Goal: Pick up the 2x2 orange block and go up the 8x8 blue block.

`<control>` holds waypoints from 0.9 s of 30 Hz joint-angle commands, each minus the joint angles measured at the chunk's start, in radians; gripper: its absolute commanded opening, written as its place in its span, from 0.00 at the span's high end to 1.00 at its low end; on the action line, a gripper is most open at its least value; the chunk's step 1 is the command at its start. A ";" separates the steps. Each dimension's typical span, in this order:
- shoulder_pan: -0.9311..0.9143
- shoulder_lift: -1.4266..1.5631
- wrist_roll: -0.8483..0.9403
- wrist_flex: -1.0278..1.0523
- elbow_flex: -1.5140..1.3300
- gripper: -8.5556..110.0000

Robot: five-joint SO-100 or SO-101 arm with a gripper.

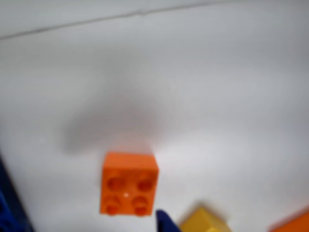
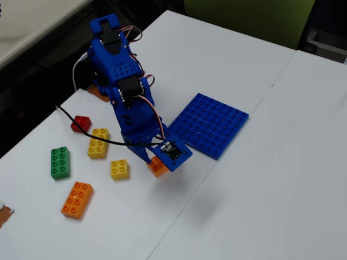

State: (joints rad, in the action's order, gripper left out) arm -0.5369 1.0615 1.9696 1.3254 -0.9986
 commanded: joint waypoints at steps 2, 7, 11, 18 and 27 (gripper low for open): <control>-0.020 -0.014 0.011 -0.057 0.049 0.66; -0.034 -0.040 0.031 -0.078 0.049 0.67; -0.040 -0.060 0.037 -0.097 0.049 0.67; -0.038 -0.092 0.031 -0.121 0.049 0.68; -0.037 -0.101 0.023 -0.101 0.034 0.70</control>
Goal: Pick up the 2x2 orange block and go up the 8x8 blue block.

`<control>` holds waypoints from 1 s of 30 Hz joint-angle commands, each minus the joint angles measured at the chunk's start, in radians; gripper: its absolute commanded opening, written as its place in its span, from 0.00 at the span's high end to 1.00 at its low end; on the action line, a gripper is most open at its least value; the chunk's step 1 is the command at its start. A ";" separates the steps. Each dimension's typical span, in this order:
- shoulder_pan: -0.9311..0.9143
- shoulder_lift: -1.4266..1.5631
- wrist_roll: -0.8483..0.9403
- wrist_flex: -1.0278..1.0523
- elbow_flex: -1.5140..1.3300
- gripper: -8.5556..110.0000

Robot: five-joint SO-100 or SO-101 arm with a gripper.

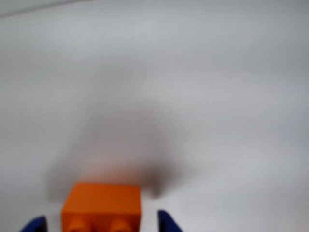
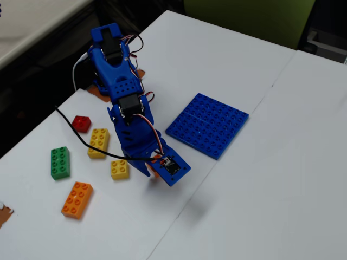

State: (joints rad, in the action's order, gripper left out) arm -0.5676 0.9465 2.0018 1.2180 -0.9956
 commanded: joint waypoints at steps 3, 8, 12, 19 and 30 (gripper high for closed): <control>-0.008 0.014 -0.014 0.015 0.028 0.70; -0.008 0.015 -0.021 0.040 0.025 0.71; -0.006 0.014 -0.028 0.043 0.025 0.72; -0.002 0.005 -0.060 0.026 0.029 0.83; 0.005 -0.003 -0.080 0.006 0.043 0.93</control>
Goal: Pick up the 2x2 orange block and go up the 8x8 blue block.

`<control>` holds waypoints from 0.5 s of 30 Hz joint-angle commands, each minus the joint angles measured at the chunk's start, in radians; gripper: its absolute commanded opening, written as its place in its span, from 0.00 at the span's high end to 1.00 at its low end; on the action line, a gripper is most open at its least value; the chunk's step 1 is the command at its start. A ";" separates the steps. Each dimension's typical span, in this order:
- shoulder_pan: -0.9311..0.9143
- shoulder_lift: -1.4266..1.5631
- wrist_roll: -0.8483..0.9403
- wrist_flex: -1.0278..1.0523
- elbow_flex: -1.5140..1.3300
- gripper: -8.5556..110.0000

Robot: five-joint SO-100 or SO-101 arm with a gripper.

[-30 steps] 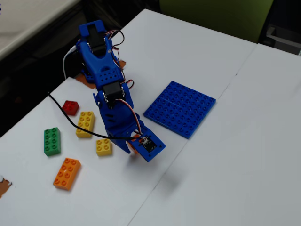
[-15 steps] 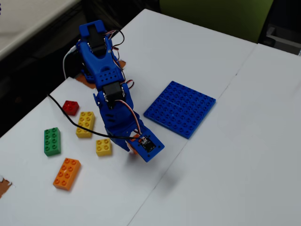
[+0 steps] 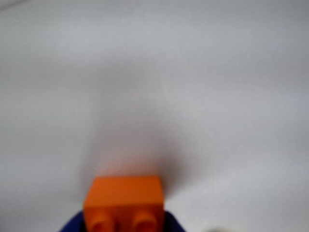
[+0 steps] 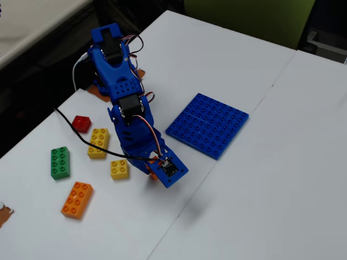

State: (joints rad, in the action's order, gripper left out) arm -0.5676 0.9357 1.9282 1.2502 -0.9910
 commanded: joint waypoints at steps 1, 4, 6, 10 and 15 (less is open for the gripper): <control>0.006 0.011 -0.003 -0.028 0.040 0.93; 0.006 0.037 0.011 -0.026 0.041 0.93; 0.005 0.066 0.026 -0.017 0.043 0.93; 0.006 0.130 0.048 0.011 0.043 0.93; 0.017 0.222 0.066 0.048 0.043 0.93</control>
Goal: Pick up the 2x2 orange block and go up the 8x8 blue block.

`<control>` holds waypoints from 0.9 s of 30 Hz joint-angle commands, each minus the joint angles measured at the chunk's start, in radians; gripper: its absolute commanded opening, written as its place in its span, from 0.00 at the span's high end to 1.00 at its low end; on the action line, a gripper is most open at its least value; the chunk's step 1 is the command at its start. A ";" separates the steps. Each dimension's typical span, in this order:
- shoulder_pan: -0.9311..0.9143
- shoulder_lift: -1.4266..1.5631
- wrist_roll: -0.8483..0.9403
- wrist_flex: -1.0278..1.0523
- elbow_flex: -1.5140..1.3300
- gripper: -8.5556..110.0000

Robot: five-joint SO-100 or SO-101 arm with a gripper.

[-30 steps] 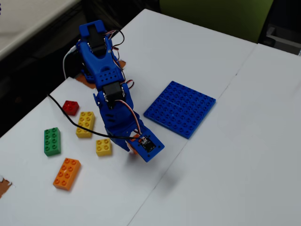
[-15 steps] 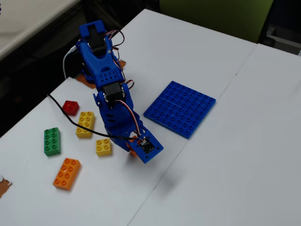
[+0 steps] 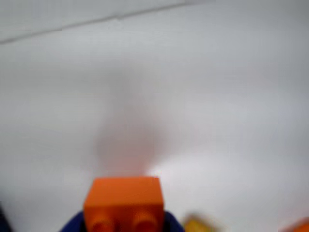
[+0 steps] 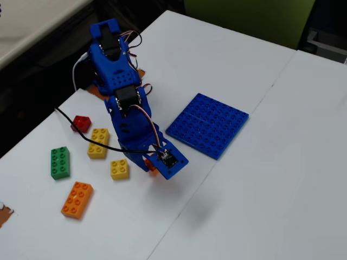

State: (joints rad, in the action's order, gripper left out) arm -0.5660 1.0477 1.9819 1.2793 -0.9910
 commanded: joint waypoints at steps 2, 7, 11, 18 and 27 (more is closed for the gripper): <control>0.023 0.146 0.020 0.043 0.043 0.93; 0.061 0.225 0.003 0.100 0.044 0.93; 0.104 0.278 -0.040 0.138 0.048 0.93; 0.202 0.347 -0.112 0.183 0.041 0.93; 0.321 0.413 -0.207 0.199 0.031 0.93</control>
State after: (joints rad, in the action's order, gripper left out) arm -0.2777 1.3867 1.7917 1.4634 -0.9925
